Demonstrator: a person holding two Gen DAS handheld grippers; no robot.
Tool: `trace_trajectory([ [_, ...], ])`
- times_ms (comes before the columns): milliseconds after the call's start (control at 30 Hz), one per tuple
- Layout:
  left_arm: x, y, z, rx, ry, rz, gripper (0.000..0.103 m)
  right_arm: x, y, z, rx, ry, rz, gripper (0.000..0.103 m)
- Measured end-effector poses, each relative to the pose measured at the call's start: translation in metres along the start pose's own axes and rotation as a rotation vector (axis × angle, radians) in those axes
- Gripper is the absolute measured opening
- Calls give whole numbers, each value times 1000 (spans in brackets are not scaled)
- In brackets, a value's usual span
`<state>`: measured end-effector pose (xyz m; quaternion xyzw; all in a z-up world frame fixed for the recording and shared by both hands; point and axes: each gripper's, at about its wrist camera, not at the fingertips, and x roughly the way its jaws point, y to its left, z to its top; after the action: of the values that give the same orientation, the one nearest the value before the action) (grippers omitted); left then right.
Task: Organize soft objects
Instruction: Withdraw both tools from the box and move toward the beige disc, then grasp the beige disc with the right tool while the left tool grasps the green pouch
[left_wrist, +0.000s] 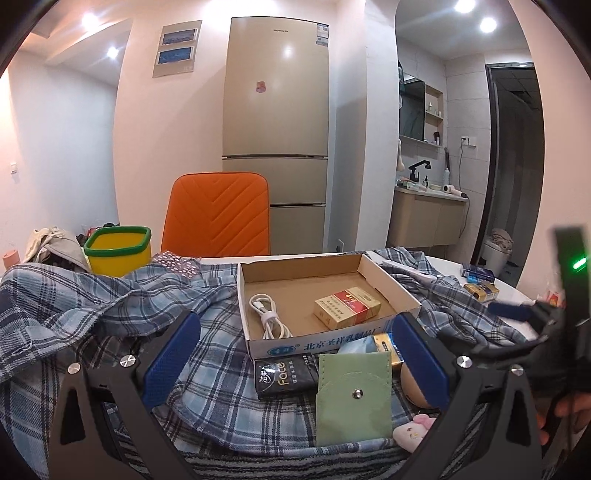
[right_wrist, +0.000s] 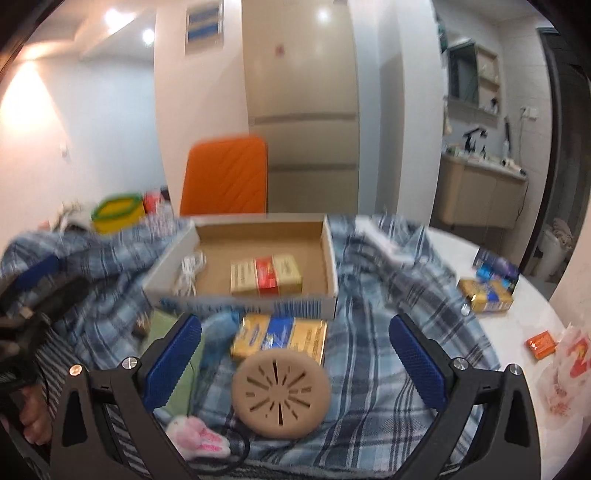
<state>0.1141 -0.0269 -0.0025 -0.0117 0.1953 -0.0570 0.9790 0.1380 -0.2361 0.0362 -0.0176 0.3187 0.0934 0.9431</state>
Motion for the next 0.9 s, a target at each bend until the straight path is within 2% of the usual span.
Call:
trace_trajectory([
  [100, 2, -3, 0, 12, 5, -1, 103, 26, 7, -7, -44, 140, -2, 103],
  [167, 3, -5, 0, 21, 8, 0, 103, 34, 12, -10, -72, 181, 2, 103],
  [467, 6, -5, -1, 15, 17, -3, 103, 58, 15, -19, -86, 309, 34, 103],
  [700, 9, -6, -2, 30, 22, -1, 103, 69, 18, -22, -101, 366, 34, 102],
  [833, 10, -5, -3, 25, 28, -3, 103, 75, 16, -25, -99, 397, 32, 84],
  [900, 10, -4, -2, 23, 29, -3, 103, 73, 16, -25, -99, 382, 32, 81],
])
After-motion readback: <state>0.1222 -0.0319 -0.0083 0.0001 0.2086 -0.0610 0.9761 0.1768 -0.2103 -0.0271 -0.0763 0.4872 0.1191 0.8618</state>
